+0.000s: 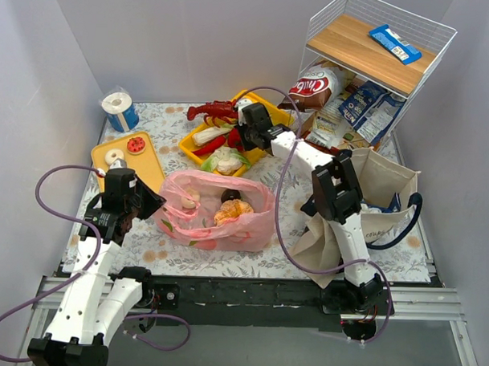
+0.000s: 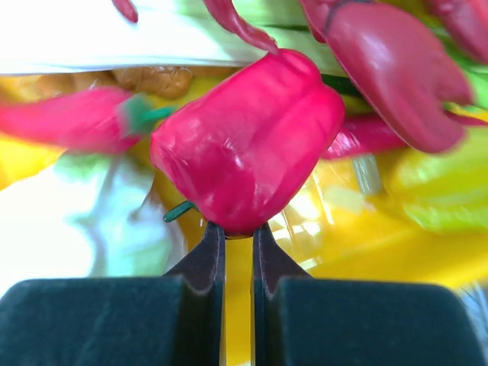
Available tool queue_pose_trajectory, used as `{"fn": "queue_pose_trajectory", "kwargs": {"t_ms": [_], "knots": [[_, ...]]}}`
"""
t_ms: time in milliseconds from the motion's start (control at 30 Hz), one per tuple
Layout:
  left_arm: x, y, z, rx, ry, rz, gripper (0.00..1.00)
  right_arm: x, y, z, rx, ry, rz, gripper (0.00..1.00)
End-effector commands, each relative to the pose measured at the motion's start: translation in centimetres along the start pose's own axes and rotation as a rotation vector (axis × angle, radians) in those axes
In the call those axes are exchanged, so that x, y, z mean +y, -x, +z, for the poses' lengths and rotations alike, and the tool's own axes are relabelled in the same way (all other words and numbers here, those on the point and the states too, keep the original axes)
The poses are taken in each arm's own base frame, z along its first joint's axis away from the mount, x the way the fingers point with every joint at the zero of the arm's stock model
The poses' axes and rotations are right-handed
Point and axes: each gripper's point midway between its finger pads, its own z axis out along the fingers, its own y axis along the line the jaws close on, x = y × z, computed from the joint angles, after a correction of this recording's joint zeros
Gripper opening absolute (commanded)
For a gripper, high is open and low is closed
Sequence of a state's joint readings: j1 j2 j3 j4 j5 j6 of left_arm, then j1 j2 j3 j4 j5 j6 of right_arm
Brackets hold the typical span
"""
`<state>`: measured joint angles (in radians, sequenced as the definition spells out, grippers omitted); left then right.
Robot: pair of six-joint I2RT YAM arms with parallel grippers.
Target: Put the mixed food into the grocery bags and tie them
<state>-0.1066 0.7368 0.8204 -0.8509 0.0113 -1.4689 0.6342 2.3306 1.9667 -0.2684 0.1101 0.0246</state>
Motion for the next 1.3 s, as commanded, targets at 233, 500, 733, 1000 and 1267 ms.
{"fn": "queue_pose_trajectory", "kwargs": {"t_ms": [233,500,733,1000,1267], "knots": [[-1.9,0.6,0.4,-0.003,-0.086,0.029,0.0,0.7,7.4,-14.8,-0.244,0.054,-0.006,0.01],[-3.9,0.7,0.7,0.043,-0.145,0.019,0.0,10.0,5.8,-25.4,-0.266,0.268,-0.125,0.01],[-4.8,0.2,0.3,0.087,-0.177,0.01,0.0,15.7,-3.5,-29.0,-0.068,0.377,-0.16,0.01],[-5.7,0.3,-0.2,0.097,-0.219,-0.008,0.0,15.2,-9.0,-28.0,0.076,0.335,-0.227,0.01],[-7.0,-0.4,-1.1,0.111,-0.328,0.017,0.0,17.6,-6.2,-25.3,0.089,0.366,-0.279,0.32]]}}
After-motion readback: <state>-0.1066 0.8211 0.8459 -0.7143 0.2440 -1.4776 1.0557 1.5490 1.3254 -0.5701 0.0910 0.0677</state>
